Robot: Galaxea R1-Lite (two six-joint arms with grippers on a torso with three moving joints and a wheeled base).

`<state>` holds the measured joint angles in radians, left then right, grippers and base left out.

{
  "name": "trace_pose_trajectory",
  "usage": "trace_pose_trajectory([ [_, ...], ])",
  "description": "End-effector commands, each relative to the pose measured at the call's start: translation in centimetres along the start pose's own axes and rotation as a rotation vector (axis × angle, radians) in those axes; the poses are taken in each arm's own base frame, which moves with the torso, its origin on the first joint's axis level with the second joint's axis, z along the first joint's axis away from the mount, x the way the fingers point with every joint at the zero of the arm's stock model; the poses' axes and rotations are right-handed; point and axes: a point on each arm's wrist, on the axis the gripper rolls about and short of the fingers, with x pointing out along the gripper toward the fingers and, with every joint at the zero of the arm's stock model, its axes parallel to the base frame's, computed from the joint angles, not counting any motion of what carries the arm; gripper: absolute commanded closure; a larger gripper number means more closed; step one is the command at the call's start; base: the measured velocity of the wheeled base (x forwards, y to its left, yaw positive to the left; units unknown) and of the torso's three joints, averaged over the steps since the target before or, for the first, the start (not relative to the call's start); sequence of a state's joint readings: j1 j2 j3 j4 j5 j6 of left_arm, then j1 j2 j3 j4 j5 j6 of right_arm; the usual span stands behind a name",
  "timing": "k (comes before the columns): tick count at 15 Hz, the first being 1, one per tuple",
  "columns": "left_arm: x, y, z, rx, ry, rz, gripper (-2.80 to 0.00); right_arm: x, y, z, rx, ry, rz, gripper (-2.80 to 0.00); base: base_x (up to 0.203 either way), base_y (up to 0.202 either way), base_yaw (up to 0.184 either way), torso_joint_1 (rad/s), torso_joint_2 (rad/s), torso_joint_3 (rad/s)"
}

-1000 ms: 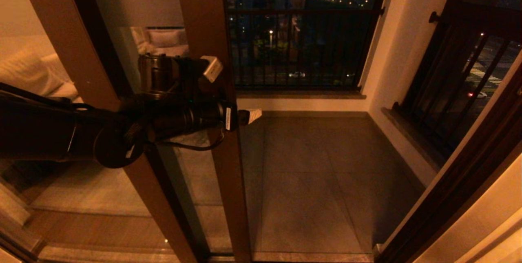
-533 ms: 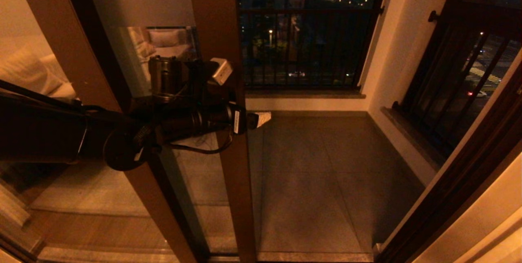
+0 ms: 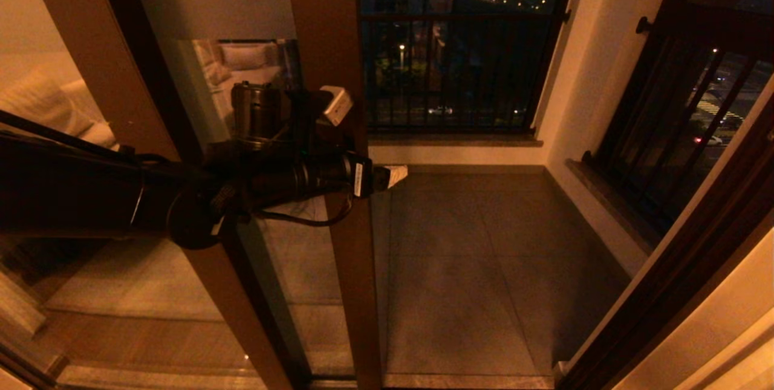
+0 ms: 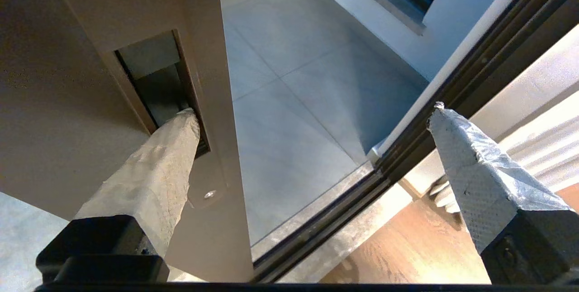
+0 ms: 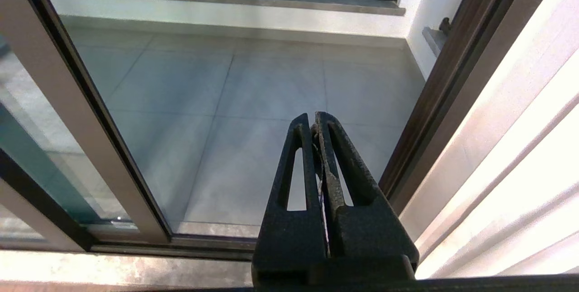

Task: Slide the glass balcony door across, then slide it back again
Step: Close the slid door

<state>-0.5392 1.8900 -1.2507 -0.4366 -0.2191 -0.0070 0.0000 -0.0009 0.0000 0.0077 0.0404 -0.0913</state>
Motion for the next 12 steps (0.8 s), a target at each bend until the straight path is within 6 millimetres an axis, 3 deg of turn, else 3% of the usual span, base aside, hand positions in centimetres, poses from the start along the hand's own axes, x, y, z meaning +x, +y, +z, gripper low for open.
trace_pose_trajectory([
  [1,0.36,-0.44,0.16,0.006,-0.013,-0.019,-2.8,0.02,0.01,-0.09,-0.001,0.002,0.001,0.0,0.0,0.0,0.0,0.0,0.0,0.0],
  [12,0.74,-1.27,-0.06,0.01,-0.006,-0.042,-2.8,0.02,0.01,-0.09,-0.001,0.002,0.001,0.0,0.0,0.0,0.0,0.0,0.0,0.0],
])
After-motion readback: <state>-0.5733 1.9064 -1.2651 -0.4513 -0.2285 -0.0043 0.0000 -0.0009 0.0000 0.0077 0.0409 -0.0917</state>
